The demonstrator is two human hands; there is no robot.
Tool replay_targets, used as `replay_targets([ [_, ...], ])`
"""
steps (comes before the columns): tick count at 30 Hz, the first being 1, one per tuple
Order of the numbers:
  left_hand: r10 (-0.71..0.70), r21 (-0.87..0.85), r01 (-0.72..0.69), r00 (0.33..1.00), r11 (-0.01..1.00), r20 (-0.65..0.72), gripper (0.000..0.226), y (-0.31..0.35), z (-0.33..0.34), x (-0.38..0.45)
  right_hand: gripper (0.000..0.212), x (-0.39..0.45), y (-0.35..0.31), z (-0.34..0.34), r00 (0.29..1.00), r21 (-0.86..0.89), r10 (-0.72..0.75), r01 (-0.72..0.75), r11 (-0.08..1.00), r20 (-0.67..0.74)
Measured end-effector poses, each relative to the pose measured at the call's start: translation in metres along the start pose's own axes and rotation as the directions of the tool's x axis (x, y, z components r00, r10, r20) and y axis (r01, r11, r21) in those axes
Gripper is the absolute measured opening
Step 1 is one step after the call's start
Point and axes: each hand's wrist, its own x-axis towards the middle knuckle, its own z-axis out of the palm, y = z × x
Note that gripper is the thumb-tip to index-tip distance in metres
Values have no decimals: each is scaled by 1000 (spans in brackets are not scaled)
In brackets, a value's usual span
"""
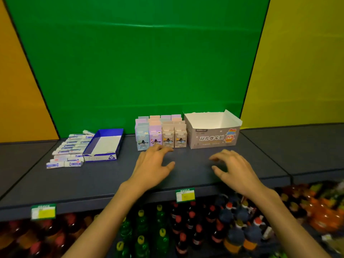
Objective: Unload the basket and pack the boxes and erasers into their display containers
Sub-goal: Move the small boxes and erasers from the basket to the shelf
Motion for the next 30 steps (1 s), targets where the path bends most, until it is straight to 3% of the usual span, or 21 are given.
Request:
replay_targets([
  [8, -82, 101, 84, 996, 991, -16, 63, 17, 7, 24, 33, 28, 25, 12, 994, 101, -108, 105, 989, 25],
  [18, -130, 239, 137, 990, 961, -47, 75, -9, 20, 105, 33, 121, 23, 9, 949, 11, -314, 314, 949, 20],
  [25, -162, 337, 141, 986, 931, 35, 93, -28, 27, 144, 38, 185, 10, 10, 918, -54, -395, 393, 918, -37],
  [30, -152, 403, 119, 987, 908, 53, 75, -31, 32, 156, 47, 205, 15, 19, 911, -94, -411, 411, 907, 16],
])
